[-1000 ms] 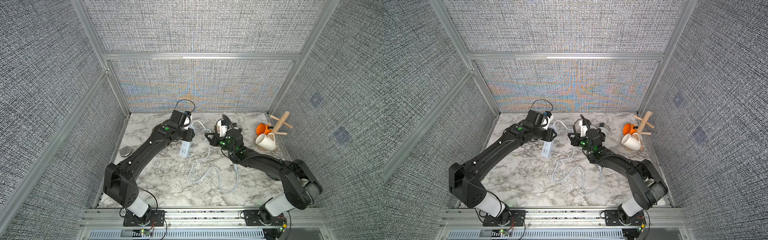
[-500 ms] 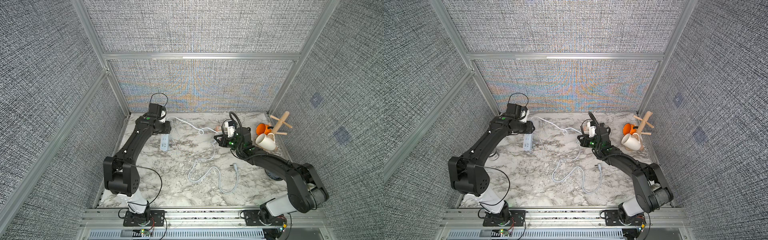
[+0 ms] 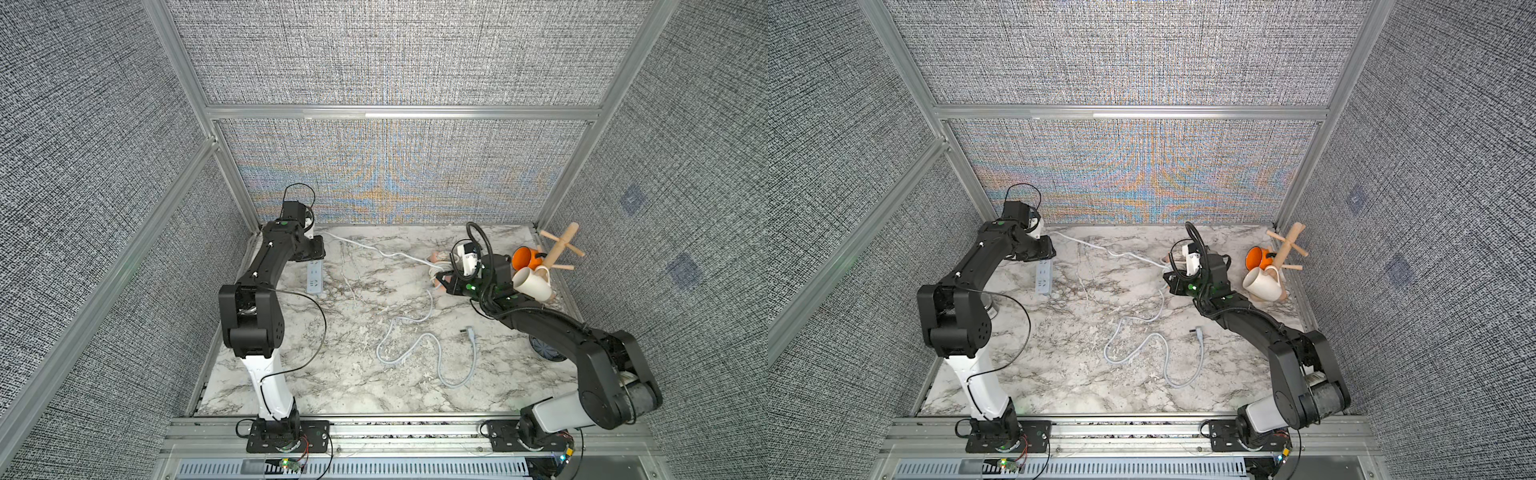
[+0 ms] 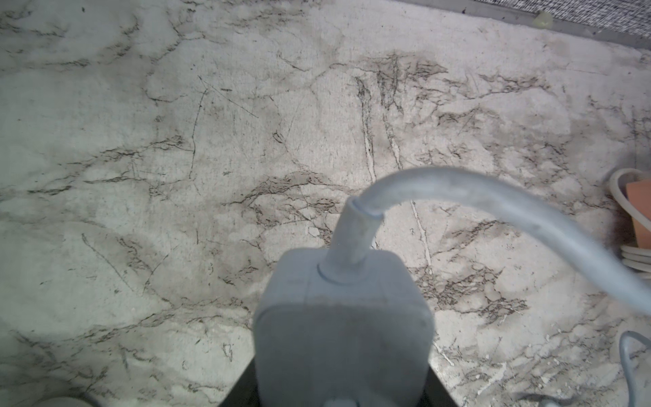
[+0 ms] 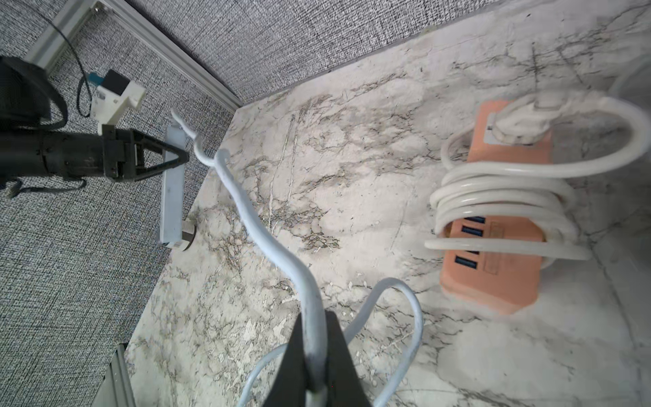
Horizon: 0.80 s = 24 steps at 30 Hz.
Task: Unwrap the cord wrapped around the power strip
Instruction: Unwrap the power cord from the power strip, then place the power strip at the center of the board.
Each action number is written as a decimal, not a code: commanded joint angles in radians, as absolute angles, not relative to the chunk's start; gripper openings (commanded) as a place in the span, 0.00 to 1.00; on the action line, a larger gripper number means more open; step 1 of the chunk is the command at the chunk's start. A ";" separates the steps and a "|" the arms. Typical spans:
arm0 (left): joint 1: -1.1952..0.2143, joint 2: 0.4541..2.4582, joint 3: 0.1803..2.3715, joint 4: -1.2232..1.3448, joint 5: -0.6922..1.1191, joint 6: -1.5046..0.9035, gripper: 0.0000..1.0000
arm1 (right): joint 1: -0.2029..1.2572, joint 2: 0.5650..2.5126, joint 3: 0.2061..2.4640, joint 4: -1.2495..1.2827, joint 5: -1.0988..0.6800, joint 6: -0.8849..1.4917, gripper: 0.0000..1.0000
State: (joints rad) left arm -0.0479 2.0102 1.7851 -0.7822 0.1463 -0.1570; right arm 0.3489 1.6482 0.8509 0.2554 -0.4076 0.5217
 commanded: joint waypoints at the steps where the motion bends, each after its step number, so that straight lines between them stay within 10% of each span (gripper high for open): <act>1: -0.031 2.113 1.885 -0.777 0.044 -0.191 0.00 | 0.408 1.690 0.912 0.214 -0.350 0.526 0.00; 11: 0.007 2.460 2.336 -1.018 -0.048 -0.112 0.00 | 0.577 1.980 1.238 0.281 -0.319 0.582 0.00; 22: 0.052 2.566 2.365 -0.976 -0.033 -0.059 0.00 | 0.650 2.247 1.472 0.319 -0.283 0.600 0.00; 24: 0.059 2.576 2.370 -0.968 -0.013 -0.058 0.13 | 0.653 2.269 1.491 0.315 -0.272 0.600 0.00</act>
State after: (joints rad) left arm 0.0486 2.5649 2.3619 -0.9855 -0.0406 -0.0742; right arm 0.6498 2.2475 1.4689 0.2852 -0.3058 0.6029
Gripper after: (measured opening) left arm 0.457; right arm 0.098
